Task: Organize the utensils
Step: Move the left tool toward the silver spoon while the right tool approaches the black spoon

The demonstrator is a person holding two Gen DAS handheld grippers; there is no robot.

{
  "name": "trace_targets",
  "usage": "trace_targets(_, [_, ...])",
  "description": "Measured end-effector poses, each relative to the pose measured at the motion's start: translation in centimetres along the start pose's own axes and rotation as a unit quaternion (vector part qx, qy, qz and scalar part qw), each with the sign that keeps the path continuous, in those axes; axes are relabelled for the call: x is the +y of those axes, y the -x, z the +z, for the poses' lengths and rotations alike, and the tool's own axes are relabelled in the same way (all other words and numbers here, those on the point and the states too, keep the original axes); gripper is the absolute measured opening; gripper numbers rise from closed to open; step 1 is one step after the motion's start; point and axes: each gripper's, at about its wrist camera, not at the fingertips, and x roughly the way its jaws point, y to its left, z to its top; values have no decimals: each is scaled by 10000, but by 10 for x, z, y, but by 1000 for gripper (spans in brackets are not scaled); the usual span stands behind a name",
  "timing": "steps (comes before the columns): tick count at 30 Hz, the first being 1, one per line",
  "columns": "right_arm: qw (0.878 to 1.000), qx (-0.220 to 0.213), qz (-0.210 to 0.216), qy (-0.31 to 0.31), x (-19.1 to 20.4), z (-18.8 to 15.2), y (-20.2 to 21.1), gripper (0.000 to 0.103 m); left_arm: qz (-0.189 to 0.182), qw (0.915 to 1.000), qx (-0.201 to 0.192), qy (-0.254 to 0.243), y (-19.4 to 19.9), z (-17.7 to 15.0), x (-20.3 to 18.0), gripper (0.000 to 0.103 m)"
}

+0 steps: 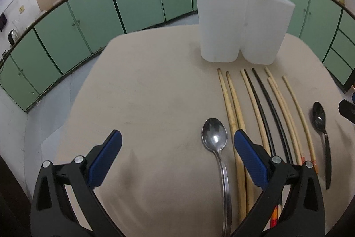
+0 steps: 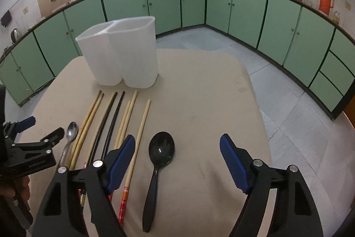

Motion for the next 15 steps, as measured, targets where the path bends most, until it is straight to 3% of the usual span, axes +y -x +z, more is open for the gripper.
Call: trace_targets(15, [9984,571,13,43,4,11,-39,68,-128,9990,413,97,-33,6,-10,98])
